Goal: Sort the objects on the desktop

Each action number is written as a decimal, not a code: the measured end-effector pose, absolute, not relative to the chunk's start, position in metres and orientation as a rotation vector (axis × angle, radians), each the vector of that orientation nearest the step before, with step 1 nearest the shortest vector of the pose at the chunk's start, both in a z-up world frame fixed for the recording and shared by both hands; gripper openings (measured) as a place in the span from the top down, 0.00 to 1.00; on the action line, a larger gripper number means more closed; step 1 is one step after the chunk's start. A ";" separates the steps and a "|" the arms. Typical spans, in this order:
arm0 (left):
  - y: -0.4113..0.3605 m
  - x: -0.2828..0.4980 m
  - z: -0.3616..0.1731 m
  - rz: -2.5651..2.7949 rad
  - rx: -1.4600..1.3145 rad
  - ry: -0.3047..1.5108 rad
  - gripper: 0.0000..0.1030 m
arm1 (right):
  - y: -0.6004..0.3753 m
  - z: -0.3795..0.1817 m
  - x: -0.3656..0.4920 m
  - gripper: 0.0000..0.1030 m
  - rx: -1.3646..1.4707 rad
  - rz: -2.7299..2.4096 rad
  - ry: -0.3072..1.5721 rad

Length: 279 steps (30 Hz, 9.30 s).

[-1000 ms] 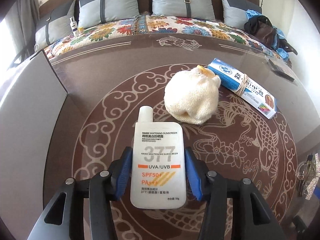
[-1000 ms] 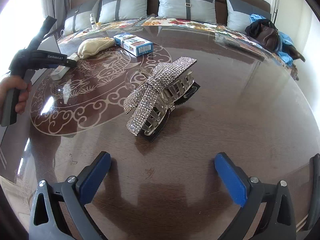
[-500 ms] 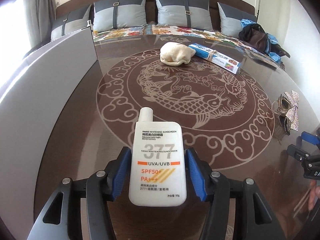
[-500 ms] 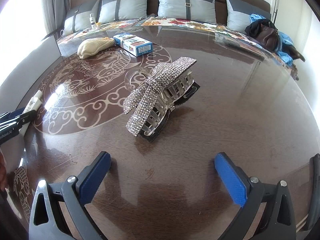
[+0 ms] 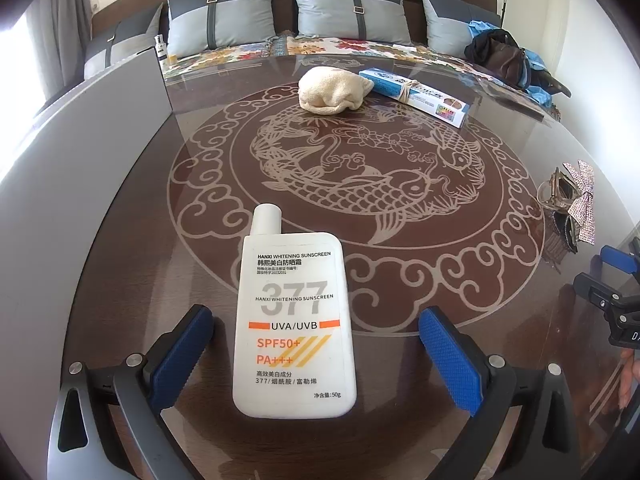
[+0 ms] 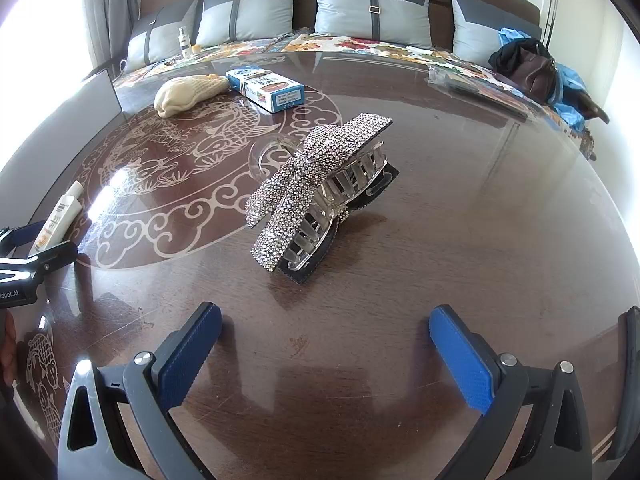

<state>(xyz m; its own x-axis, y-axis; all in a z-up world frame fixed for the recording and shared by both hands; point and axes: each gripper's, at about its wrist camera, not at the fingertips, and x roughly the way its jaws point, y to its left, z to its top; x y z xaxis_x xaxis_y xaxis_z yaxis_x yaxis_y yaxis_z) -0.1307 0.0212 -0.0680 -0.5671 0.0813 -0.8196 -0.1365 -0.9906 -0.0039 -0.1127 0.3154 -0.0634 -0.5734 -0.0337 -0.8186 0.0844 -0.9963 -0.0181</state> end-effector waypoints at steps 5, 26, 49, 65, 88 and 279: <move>0.021 -0.131 -0.068 2.675 -1.395 0.091 0.00 | 0.315 -0.063 -0.113 0.00 1.417 -2.728 0.085; 0.020 -0.130 -0.068 2.676 -1.394 0.089 0.00 | 0.315 -0.063 -0.113 0.00 1.418 -2.728 0.085; 0.019 -0.134 -0.066 2.609 -1.448 0.117 0.00 | 0.311 -0.044 -0.162 0.00 1.510 -2.675 -0.236; -0.029 -0.087 -0.040 2.621 -1.335 -0.127 0.51 | 0.293 -0.014 -0.143 0.53 1.562 -2.552 -0.083; -0.307 -0.049 0.056 2.981 -1.386 -0.508 0.51 | -0.115 0.097 -0.126 0.53 1.112 -2.020 0.182; -0.013 -0.148 -0.073 2.758 -1.439 0.020 0.00 | 0.279 -0.064 -0.103 0.00 1.424 -2.735 0.075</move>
